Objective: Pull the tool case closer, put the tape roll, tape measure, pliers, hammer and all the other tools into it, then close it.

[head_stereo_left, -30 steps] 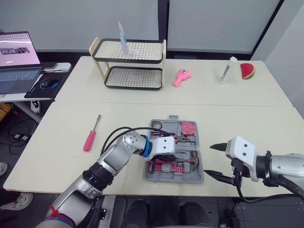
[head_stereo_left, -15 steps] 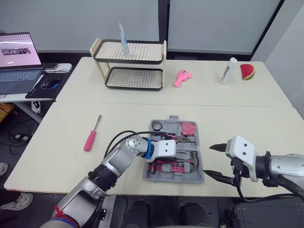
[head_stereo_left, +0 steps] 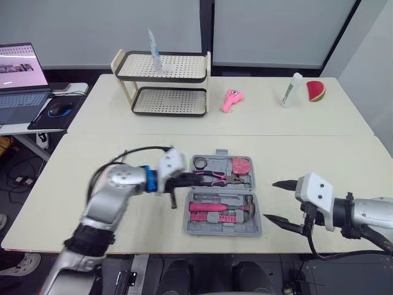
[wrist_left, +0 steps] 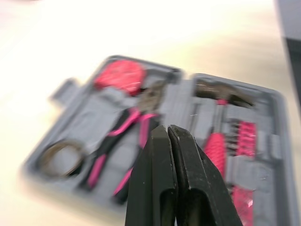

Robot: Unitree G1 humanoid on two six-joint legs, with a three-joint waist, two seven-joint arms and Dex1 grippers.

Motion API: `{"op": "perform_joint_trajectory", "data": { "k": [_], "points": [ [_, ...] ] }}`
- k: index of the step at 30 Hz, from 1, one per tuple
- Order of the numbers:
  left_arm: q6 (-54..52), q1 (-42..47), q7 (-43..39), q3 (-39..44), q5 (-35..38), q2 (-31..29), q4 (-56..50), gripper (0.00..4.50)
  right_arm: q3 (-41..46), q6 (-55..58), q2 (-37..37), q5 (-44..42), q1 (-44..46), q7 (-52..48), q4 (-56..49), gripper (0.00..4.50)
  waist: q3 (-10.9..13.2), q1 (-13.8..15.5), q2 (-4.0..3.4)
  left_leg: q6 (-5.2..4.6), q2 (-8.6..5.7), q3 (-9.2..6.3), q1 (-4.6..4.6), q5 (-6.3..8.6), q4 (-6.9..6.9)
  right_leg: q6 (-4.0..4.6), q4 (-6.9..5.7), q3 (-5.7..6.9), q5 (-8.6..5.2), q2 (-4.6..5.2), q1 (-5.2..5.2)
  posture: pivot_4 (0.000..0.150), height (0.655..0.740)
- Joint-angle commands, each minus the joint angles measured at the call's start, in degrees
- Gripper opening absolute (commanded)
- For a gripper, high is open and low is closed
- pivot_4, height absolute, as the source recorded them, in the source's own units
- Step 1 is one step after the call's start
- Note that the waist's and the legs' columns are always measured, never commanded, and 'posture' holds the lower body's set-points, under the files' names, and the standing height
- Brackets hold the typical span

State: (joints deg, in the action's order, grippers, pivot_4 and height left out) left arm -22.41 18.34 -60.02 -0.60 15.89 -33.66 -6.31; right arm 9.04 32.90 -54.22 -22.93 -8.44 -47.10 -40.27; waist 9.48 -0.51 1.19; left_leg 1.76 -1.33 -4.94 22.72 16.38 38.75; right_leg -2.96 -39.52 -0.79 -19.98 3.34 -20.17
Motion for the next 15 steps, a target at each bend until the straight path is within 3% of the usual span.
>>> {"op": "perform_joint_trajectory", "data": {
  "k": [1, 5, 8, 15],
  "points": [
    [0.74, -4.78, 8.39, 13.18, 2.3, -1.17, 1.71, 0.02, 4.91, -10.53, 2.75, 5.37, -2.17, 1.84, 4.43, 4.5, 0.0, 0.05, 0.0, 0.0, -0.01, 0.01, 0.0, 0.0, 0.0, 0.0, 0.0, 0.0, 0.0, 0.02, 0.0, 0.15, 0.7356],
    [2.31, -12.53, 14.63, 25.93, 4.46, -1.25, 6.25, 0.02, 9.02, -18.88, 6.56, 6.65, -5.14, 1.06, 12.16, 4.5, 0.0, 0.05, 0.0, 0.0, -0.01, 0.03, -0.03, 0.0, -0.02, 0.0, -0.01, -0.02, 0.0, 0.03, -0.02, 0.15, 0.7356],
    [4.46, -19.49, 17.82, 33.65, 5.83, -0.17, 10.9, 0.57, 11.57, -23.04, 10.1, 5.9, -6.35, 1.22, 18.32, 4.5, -0.02, -0.12, -0.03, 0.0, 0.0, 0.06, -0.12, 0.0, -0.09, 0.0, 0.0, -0.07, 0.0, 0.06, 0.0, 0.15, 0.7356],
    [6.67, -27.37, 21.38, 39.08, 8.2, 2.83, 18.1, 2.79, 12.79, -30.85, 14.47, 7.35, -11.48, 0.98, 26.67, 4.5, -0.07, 0.55, -0.02, -0.01, -0.07, -0.01, -0.28, 0.01, -0.21, 0.0, 0.06, -0.14, 0.0, 0.19, 0.16, 0.15, 0.7356]
  ]
}}
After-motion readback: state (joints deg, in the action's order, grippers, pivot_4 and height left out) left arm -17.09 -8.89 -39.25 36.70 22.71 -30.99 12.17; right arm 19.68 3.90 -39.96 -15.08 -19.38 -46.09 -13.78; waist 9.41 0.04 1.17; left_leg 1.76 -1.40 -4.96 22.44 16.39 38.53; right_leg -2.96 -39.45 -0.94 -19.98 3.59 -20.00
